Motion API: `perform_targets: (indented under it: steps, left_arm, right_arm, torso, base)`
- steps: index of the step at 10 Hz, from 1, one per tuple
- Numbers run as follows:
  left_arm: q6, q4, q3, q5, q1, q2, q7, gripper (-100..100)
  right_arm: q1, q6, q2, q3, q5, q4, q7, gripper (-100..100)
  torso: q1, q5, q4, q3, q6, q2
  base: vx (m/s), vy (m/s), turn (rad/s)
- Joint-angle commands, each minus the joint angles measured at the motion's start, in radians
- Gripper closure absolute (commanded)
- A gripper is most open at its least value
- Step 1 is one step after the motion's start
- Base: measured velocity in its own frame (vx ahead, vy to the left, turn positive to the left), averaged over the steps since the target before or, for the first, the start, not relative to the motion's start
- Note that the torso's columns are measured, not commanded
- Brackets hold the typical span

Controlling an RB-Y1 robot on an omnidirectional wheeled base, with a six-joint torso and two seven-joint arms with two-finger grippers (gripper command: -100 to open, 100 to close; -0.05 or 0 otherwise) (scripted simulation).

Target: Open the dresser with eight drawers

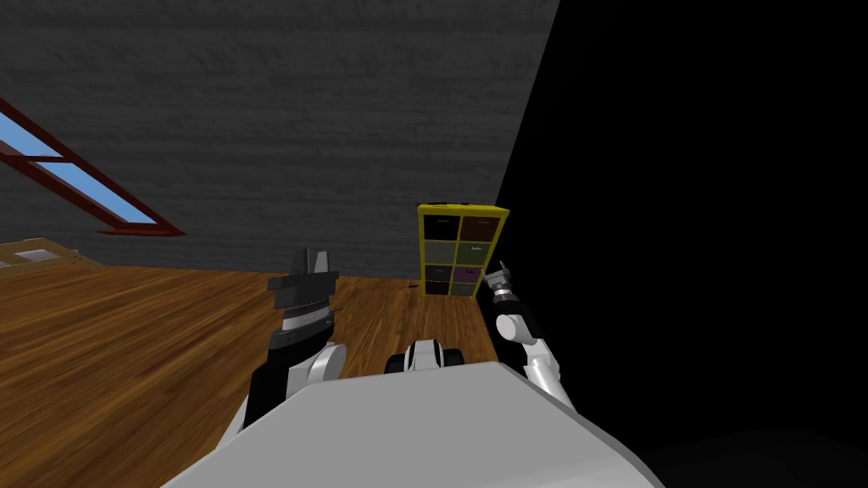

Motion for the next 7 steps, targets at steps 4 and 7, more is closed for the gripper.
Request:
perform_targets:
  steps: [4,7]
  left_arm:
    - [0.000,0.000,0.000,0.000,0.000,0.000,0.000,0]
    - [0.000,0.000,0.000,0.000,0.000,0.000,0.000,0]
  right_arm:
    - [-0.067,0.077,-0.020,-0.044,-0.159,0.114,-0.041,-100]
    - [-0.099,0.118,-0.026,-0.069,-0.240,0.163,-0.061,-100]
  torso:
    - [0.000,0.000,0.000,0.000,0.000,0.000]
    - [-0.001,0.000,0.000,0.001,0.000,0.001]
  base:
    - [0.053,0.037,-0.019]
    - [0.043,0.021,-0.009]
